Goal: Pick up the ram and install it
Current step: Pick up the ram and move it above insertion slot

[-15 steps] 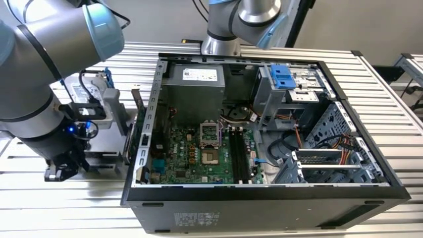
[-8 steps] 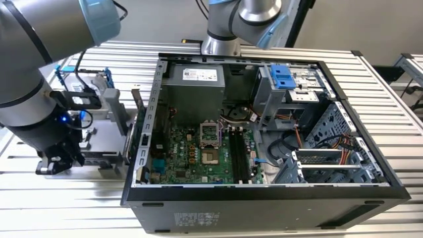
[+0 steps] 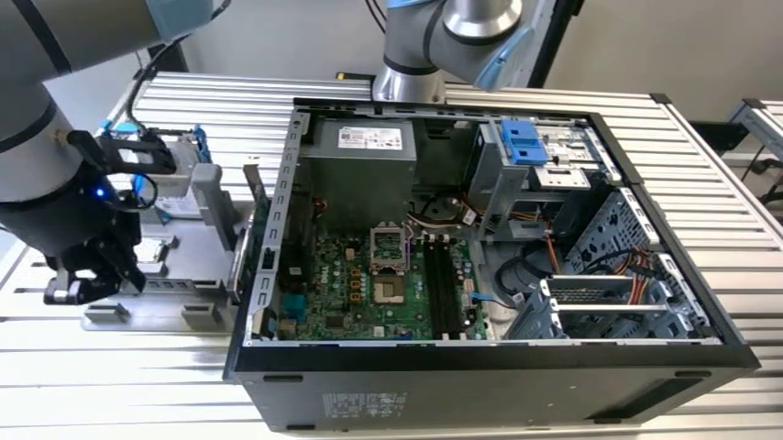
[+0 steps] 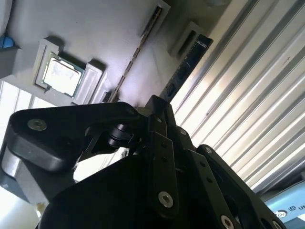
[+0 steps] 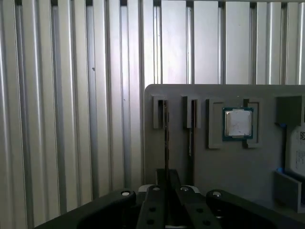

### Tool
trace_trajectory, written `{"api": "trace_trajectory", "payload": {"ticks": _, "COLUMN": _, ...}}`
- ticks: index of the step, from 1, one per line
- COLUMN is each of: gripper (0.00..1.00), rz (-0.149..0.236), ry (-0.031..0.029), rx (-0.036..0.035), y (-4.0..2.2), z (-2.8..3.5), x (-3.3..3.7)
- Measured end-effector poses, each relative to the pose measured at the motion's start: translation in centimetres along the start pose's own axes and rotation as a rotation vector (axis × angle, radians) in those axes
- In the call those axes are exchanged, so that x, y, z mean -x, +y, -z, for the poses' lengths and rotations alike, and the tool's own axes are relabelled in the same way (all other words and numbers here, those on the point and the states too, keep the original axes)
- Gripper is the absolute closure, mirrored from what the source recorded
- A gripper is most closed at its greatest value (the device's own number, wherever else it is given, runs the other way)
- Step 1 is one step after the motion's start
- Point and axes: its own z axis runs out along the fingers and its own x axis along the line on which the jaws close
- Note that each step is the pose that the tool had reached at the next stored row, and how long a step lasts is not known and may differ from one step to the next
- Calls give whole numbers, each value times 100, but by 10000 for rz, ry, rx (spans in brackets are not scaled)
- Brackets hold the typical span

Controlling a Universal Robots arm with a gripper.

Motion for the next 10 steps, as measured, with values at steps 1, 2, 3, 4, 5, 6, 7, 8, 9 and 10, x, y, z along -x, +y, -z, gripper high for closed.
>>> {"api": "trace_trajectory", "payload": {"ticks": 1, "gripper": 100, "rz": 0, "ry": 1, "rx": 1, "y": 0, "z": 46, "x": 2}}
{"api": "trace_trajectory", "payload": {"ticks": 2, "gripper": 100, "rz": 0, "ry": 0, "rx": 0, "y": 1, "z": 91, "x": 5}}
{"api": "trace_trajectory", "payload": {"ticks": 3, "gripper": 100, "rz": 0, "ry": 0, "rx": 0, "y": 1, "z": 136, "x": 7}}
{"api": "trace_trajectory", "payload": {"ticks": 4, "gripper": 100, "rz": 0, "ry": 1, "rx": 2, "y": 1, "z": 183, "x": 9}}
{"api": "trace_trajectory", "payload": {"ticks": 5, "gripper": 100, "rz": 0, "ry": 0, "rx": 0, "y": 2, "z": 227, "x": 12}}
{"api": "trace_trajectory", "payload": {"ticks": 6, "gripper": 100, "rz": 0, "ry": 0, "rx": -1, "y": 2, "z": 273, "x": 14}}
{"api": "trace_trajectory", "payload": {"ticks": 7, "gripper": 100, "rz": 0, "ry": 1, "rx": 1, "y": 2, "z": 320, "x": 16}}
{"api": "trace_trajectory", "payload": {"ticks": 8, "gripper": 100, "rz": 0, "ry": 0, "rx": 0, "y": 3, "z": 365, "x": 19}}
{"api": "trace_trajectory", "payload": {"ticks": 9, "gripper": 100, "rz": 0, "ry": 0, "rx": 0, "y": 3, "z": 411, "x": 21}}
{"api": "trace_trajectory", "payload": {"ticks": 10, "gripper": 100, "rz": 0, "ry": 0, "rx": 0, "y": 3, "z": 456, "x": 23}}
